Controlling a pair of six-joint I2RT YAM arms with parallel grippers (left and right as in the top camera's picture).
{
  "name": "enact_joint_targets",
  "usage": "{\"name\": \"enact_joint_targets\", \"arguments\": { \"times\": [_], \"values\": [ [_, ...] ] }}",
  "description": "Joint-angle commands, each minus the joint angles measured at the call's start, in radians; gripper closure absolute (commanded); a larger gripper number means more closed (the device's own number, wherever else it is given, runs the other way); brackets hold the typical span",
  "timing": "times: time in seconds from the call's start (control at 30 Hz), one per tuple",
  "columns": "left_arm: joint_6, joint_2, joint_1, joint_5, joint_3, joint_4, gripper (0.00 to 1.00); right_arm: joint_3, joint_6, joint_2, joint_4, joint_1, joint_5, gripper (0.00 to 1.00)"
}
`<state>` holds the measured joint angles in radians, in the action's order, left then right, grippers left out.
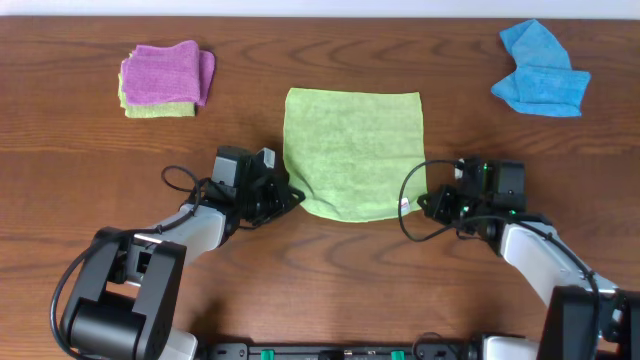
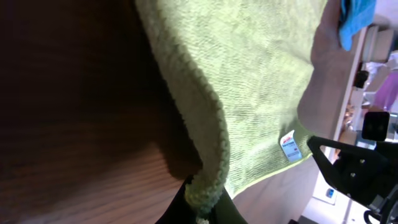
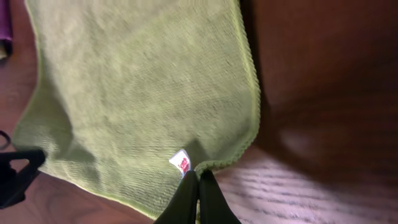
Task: Fold the cloth
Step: 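Lift both corners and carry them forward over the cloth's far edge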
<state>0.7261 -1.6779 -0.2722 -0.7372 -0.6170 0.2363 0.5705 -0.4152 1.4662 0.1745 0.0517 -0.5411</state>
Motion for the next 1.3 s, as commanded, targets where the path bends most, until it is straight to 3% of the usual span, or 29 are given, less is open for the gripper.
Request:
{"name": "enact_joint_targets", "arguments": {
  "times": [0.0,0.3,0.7,1.03,1.27],
  "values": [
    [0.023,-0.008,-0.002,-0.047,-0.021,0.013,0.94,0.034,-0.018,0.011,0.002,-0.014,-0.026,0.99],
    [0.041,-0.008,-0.001,-0.129,-0.119,0.011,0.94,0.136,-0.018,0.011,0.093,-0.014,-0.040,0.98],
    [0.044,-0.008,0.075,-0.113,-0.199,0.011,0.94,0.278,-0.019,0.011,0.125,-0.014,-0.024,0.98],
    [-0.076,-0.009,0.079,-0.026,-0.308,-0.085,0.94,0.335,-0.014,0.011,0.117,-0.014,0.053,0.98],
    [-0.094,-0.033,0.089,0.006,-0.330,-0.109,0.94,0.360,-0.014,0.053,0.098,-0.014,0.055,0.98]
  ]
}}
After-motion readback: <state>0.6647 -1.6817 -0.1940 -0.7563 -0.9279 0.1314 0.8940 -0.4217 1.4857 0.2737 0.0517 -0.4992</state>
